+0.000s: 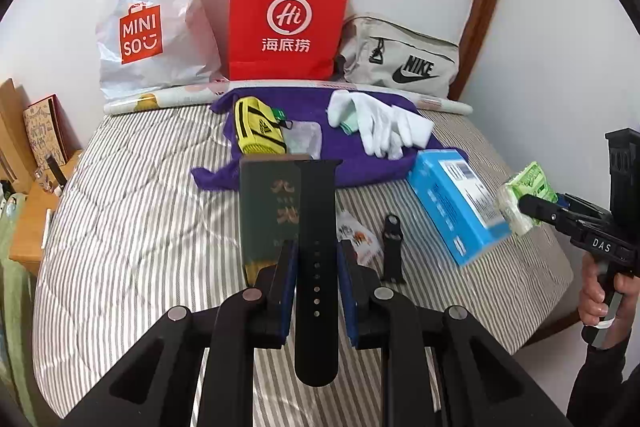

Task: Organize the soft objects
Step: 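Carry the strap with the left tool toward the towel while the right tool carries the tissue pack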

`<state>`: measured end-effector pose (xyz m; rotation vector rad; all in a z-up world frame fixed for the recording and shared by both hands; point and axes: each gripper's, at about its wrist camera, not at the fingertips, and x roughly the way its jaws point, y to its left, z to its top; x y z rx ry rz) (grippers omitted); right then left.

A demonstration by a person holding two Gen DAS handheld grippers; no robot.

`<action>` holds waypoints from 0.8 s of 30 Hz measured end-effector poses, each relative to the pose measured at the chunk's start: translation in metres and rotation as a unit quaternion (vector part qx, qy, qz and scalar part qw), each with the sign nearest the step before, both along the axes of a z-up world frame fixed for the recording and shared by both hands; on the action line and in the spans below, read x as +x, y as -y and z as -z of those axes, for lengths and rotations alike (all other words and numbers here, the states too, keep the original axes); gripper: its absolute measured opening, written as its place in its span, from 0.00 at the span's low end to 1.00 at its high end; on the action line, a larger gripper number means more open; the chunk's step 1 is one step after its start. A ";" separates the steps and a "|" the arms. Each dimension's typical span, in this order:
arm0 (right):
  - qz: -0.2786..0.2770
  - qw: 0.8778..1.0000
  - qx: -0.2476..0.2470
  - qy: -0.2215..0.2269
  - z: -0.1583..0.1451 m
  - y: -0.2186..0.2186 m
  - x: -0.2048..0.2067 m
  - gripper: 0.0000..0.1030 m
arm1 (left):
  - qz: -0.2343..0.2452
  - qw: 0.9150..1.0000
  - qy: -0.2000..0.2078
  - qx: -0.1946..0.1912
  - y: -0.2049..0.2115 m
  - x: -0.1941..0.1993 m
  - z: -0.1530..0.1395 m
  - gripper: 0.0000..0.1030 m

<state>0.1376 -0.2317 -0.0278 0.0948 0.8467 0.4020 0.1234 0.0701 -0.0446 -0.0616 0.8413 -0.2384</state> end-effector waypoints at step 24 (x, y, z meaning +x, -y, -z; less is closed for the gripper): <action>0.008 0.997 -0.023 -0.068 0.035 -0.015 0.180 0.55 | -0.023 0.999 -0.039 -0.023 0.004 0.157 0.007 0.19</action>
